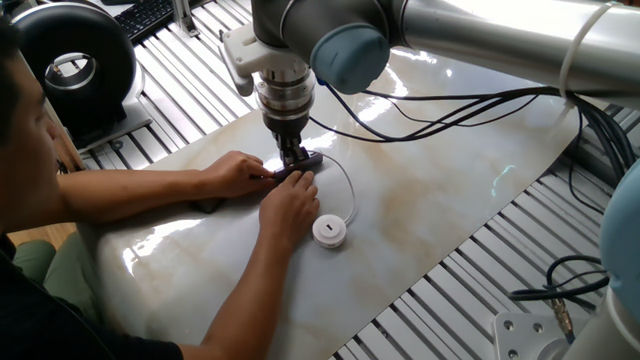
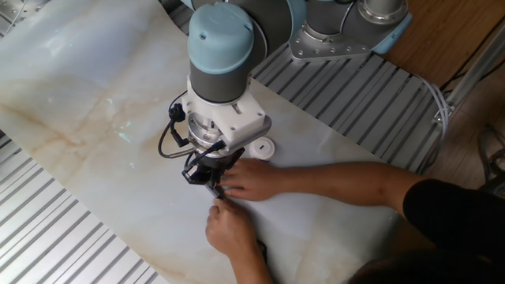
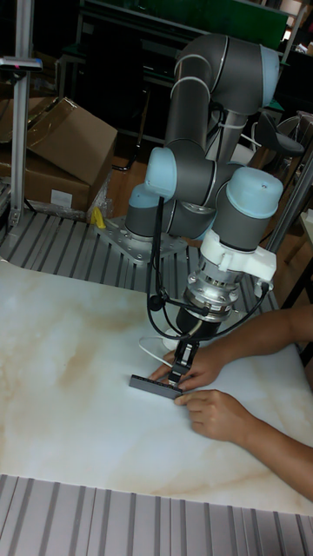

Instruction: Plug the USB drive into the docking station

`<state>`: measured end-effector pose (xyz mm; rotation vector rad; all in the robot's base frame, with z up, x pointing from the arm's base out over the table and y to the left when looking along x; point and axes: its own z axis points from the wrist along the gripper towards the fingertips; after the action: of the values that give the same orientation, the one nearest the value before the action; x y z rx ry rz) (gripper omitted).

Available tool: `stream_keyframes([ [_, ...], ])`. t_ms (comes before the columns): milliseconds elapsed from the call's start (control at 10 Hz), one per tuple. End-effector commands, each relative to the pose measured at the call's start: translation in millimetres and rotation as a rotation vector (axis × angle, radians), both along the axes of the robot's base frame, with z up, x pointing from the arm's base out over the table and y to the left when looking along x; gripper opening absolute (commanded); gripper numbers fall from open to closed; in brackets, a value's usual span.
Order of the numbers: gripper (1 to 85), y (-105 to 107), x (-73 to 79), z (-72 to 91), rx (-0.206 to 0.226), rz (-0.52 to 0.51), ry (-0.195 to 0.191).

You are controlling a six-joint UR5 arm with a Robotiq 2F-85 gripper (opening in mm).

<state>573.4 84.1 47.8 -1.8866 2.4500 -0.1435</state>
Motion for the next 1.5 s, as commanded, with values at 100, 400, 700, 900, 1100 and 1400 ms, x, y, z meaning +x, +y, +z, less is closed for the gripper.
stream_keyframes([
  [100, 1.3, 1.4, -0.3, -1.4, 0.011, -0.008, -0.002],
  [400, 1.3, 1.2, -3.2, 4.5, 0.002, -0.010, -0.002],
  [700, 1.3, 2.9, -3.6, 3.9, 0.014, -0.024, 0.001],
  [900, 1.3, 2.9, -3.2, 3.8, 0.015, -0.024, -0.001],
  [1100, 1.3, 3.4, -2.0, 2.7, 0.019, -0.021, -0.004],
  [1400, 1.3, 2.0, -0.5, 1.6, 0.020, -0.013, -0.008],
])
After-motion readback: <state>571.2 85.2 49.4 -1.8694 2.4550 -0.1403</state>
